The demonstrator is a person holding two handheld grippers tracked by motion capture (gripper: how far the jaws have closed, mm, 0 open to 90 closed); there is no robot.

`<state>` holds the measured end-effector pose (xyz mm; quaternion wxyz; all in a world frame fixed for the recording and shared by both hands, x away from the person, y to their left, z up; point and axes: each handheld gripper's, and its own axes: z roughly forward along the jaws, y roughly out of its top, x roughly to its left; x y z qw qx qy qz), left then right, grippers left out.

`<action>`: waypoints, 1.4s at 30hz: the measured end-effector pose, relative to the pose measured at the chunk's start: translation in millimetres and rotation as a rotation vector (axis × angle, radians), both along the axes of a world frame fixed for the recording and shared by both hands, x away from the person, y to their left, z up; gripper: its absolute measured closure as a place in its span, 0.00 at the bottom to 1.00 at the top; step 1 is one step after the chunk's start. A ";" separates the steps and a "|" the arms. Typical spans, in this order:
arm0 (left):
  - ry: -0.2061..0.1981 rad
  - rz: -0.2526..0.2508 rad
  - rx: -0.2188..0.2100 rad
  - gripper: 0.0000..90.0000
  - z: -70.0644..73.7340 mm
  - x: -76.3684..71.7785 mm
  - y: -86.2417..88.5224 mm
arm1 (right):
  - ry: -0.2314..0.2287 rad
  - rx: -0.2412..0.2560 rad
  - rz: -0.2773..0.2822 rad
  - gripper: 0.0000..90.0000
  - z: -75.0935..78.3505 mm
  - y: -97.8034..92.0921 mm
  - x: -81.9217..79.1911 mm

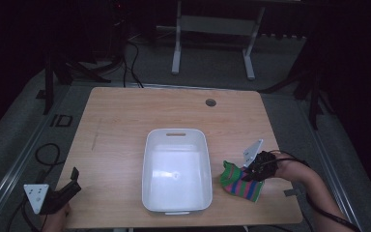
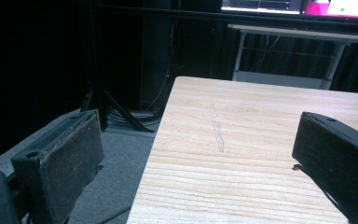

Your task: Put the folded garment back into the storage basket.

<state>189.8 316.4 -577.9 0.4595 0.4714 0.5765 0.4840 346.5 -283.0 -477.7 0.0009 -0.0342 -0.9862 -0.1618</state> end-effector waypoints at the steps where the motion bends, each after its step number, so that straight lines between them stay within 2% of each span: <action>1: 0.000 0.000 0.000 0.02 0.0 0.0 0.0 | -0.001 0.006 0.000 0.86 4.1 -0.3 -0.1; 7: 0.000 -0.001 -0.002 0.02 0.0 0.0 0.2 | -0.016 0.005 0.000 0.86 26.9 1.6 -2.3; 12: 0.001 -0.002 -0.001 0.02 0.0 0.0 0.2 | -0.053 0.067 0.007 0.86 55.5 -0.1 -4.8; 21: -0.001 -0.003 -0.001 0.02 0.0 0.0 0.0 | -0.098 0.053 0.012 0.86 90.5 2.8 -6.8; 25: -0.003 -0.003 -0.004 0.02 -0.1 0.0 -0.3 | -0.110 0.063 0.022 0.86 104.8 9.4 -8.3; 30: -0.002 -0.003 -0.002 0.02 -0.1 -0.1 0.1 | -0.121 0.061 0.041 0.86 115.5 21.2 -9.1; 32: -0.002 -0.002 -0.004 0.02 -0.1 -0.2 0.1 | -0.126 0.059 0.060 0.86 120.6 31.8 -8.7; 42: -0.006 -0.004 -0.005 0.02 -0.2 -0.3 0.2 | -0.133 0.060 0.104 0.86 128.3 65.9 -6.0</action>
